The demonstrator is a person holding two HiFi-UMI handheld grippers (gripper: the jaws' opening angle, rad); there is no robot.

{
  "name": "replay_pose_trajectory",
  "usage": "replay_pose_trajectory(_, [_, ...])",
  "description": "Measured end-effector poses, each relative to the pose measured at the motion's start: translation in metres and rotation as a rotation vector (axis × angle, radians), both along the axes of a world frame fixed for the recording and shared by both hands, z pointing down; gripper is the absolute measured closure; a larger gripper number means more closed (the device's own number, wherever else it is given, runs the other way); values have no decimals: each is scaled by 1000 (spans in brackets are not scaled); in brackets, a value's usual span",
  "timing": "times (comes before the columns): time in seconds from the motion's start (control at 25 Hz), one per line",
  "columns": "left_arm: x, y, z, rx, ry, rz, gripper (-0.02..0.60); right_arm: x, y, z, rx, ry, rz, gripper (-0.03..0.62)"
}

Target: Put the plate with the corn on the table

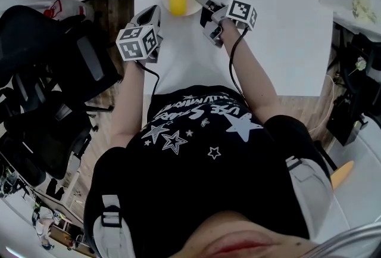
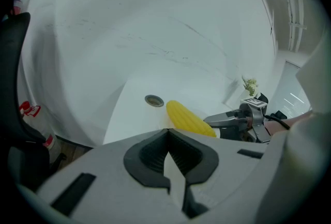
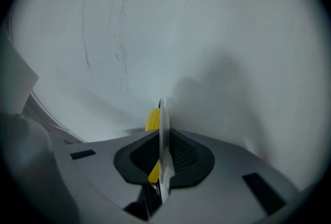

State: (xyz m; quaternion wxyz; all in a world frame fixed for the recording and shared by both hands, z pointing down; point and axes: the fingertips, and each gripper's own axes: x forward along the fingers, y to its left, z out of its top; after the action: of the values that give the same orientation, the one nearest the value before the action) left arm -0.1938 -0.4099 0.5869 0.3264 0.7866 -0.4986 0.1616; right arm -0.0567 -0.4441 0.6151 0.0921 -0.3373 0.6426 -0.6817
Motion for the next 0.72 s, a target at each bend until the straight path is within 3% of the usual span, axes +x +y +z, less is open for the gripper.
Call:
replay_pose_trajectory(0.28, [5,0,-7,16,-17,21,575,2,0,9,-70,234,-42,569])
replay_pose_trajectory(0.48, [2,4,-2,-1,-5,10,575,-2,3,9,-90,229,-30,569])
replay_pose_trajectory(0.72, [1,5,-4,3,-9,11,575,-4,4,9,-59,343,-48,508])
